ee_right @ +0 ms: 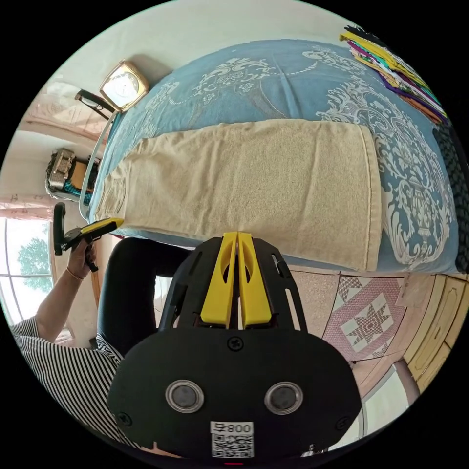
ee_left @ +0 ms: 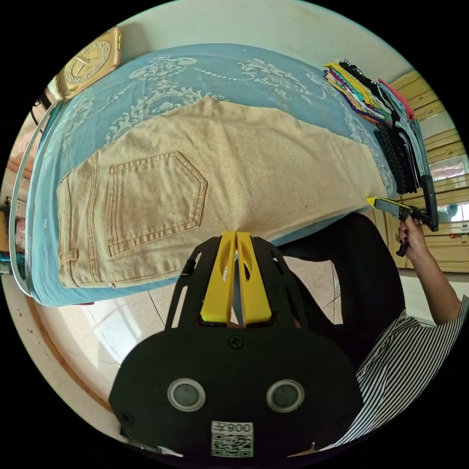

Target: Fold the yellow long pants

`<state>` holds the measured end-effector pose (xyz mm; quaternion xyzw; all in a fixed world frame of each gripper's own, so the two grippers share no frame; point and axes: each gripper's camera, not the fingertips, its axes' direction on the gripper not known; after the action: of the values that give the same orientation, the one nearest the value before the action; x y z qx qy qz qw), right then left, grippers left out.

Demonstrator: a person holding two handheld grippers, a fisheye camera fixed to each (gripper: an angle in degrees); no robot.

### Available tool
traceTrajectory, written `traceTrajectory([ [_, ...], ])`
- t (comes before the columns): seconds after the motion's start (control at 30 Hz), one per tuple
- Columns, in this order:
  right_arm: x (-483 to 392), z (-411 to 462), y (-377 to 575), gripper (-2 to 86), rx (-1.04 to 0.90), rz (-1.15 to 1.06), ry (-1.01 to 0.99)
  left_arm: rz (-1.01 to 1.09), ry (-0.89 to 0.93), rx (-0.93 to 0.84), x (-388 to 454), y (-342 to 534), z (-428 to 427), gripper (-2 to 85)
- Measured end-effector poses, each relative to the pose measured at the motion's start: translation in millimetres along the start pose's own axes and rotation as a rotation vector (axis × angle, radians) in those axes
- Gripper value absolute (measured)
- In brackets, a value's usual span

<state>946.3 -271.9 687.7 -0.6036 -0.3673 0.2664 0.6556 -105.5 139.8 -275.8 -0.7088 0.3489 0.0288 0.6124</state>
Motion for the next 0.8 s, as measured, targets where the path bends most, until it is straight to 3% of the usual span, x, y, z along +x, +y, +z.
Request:
traceTrajectory([
  [0.13,11,-15,11,0.1,-0.018,-0.025,0.01,0.028,-0.038,-0.021,6,7,35,0.1],
  [0.3,51,-50,42,0.3,0.089,0.098,-0.061,0.062,-0.044,0.055,29,24,77,0.2],
  [0.57,167,-94,126,5.0,0.302,0.486,-0.303,0.278,0.13,0.089,90,16,158,0.3],
  [0.8,221,-105,142,7.8,0.363,0.615,-0.422,0.46,0.22,0.021,168,-46,256,1.0],
])
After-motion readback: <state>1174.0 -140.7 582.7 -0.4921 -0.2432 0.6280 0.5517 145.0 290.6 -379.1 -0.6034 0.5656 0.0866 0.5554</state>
